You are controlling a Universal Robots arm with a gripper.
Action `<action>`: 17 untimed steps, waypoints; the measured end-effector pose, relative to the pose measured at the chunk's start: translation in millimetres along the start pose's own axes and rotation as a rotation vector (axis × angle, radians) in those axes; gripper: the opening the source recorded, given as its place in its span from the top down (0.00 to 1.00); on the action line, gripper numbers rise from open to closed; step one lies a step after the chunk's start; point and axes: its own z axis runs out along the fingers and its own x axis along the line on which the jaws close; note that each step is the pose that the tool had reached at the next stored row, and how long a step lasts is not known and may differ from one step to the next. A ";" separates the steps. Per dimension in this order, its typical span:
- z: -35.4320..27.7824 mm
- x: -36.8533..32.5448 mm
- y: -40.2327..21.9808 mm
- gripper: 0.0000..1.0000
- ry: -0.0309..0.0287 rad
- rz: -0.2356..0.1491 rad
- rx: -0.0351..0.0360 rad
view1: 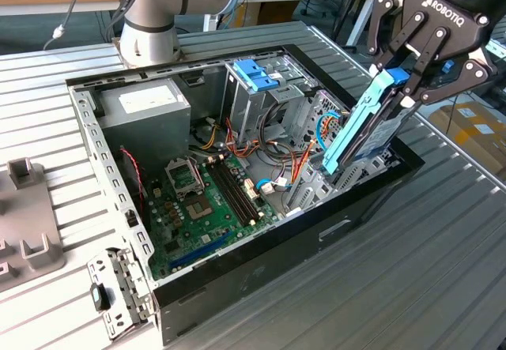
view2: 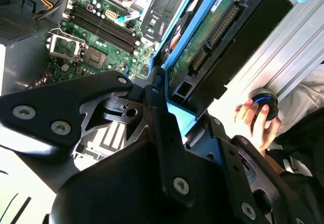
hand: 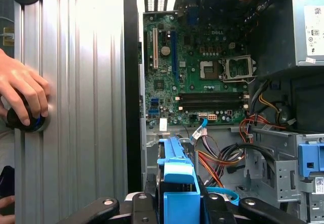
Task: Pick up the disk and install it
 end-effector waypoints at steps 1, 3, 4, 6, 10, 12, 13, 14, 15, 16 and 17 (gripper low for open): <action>0.2 0.0 -0.9 0.63 -0.0001 0.000 0.0000; 0.5 -0.1 -2.2 0.63 -0.0001 0.000 0.0000; 0.7 -0.1 -3.5 0.63 -0.0001 0.000 0.0000; 0.8 -0.1 -4.1 0.63 0.0000 0.000 0.0000; 1.3 -0.1 -4.4 0.63 -0.0004 0.000 0.0000; 1.2 -0.4 -4.7 0.63 -0.0002 0.000 0.0000; 1.3 -0.6 -5.2 0.63 -0.0002 0.000 0.0000; 1.3 -0.7 -5.5 0.63 -0.0001 0.000 0.0000; 1.3 -0.9 -5.8 0.63 -0.0001 0.000 0.0000; 1.4 -1.1 -6.4 0.63 -0.0002 0.000 0.0000; 1.4 -1.2 -6.7 0.63 -0.0002 0.000 0.0000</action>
